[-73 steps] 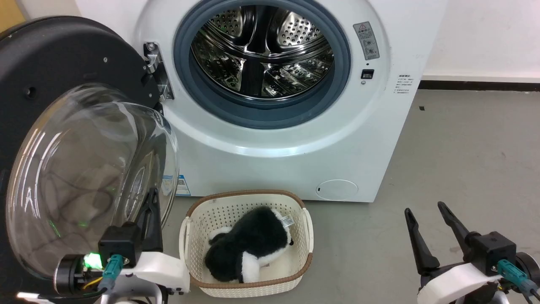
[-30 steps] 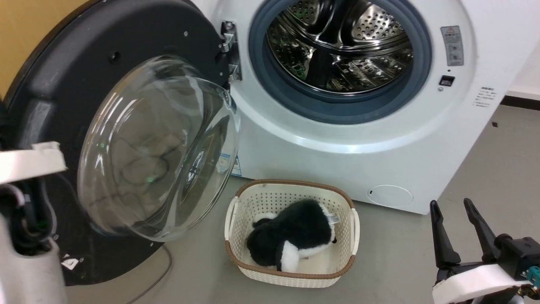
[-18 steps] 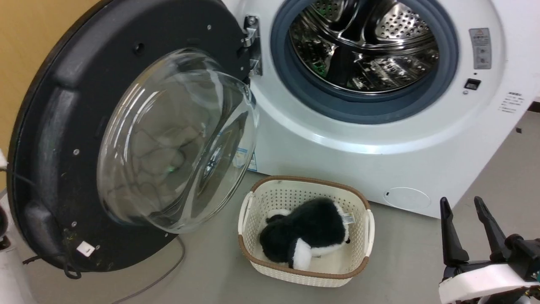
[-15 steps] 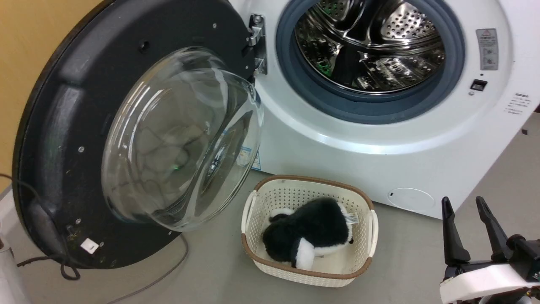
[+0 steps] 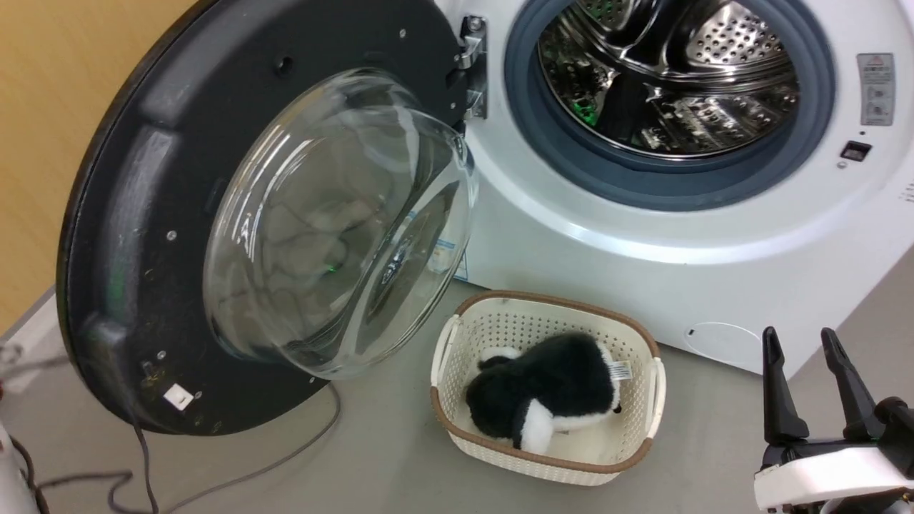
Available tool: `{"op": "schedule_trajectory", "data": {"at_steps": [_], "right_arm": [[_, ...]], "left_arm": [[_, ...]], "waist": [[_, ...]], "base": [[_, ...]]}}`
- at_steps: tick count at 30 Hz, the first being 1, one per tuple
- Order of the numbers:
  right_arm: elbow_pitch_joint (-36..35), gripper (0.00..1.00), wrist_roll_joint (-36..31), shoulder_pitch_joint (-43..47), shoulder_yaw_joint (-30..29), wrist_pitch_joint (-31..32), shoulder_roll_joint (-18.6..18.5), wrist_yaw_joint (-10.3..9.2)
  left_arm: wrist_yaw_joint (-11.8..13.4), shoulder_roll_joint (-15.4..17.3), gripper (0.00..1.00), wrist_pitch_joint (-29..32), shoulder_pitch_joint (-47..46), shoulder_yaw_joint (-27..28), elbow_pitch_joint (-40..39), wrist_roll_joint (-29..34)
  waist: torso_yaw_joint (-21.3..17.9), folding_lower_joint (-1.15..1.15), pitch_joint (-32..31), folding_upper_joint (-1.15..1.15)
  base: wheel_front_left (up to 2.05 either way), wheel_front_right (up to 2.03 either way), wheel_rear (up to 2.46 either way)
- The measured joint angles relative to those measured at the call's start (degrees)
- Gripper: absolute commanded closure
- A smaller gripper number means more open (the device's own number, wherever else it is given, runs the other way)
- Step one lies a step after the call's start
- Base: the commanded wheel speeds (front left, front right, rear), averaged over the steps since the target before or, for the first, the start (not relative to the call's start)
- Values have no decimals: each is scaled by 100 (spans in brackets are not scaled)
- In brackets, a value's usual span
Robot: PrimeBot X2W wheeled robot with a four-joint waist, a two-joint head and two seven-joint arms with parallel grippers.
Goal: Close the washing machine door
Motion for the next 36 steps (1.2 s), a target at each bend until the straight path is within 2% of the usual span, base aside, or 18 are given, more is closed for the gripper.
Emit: {"op": "schedule_trajectory", "data": {"at_steps": [4, 9, 15, 17, 21, 29, 36], "right_arm": [[0, 0, 15, -18, -8, -32, 0, 0], [3, 0, 87, -83, -32, -107, 1, 0], [13, 0, 159, -88, -62, -187, 1, 0], [13, 0, 163, -89, -78, -208, 1, 0], [18, 0, 210, -92, -152, -247, 1, 0], [15, 0, 275, -205, -159, -347, 4, 0], [12, 0, 277, -203, -163, -360, 8, 0]], "left_arm": [[-51, -32, 100, 469, 291, -33, 147, -503], [-93, -112, 100, 872, 664, -327, -94, -1145], [-142, -118, 100, 1363, 1304, -705, -927, -2167], [-144, -110, 100, 1441, 1401, -773, -1062, -2288], [-176, -94, 100, 1918, 1831, -1324, -1700, -2838], [-226, -114, 100, 2182, 2304, -2160, -2476, -3306], [-236, -22, 100, 2035, 2531, -3127, -3028, -3120]], "waist": [[63, 0, 55, 0], [133, 0, 108, 0], [188, 0, 164, 0], [206, 0, 171, 0], [317, 0, 202, 0], [376, 0, 223, 0], [103, 0, 192, 0]], "base": [[0, 0, 0], [0, 0, 0], [0, 0, 0], [0, 0, 0], [0, 0, 0], [0, 0, 0], [0, 0, 0]]}}
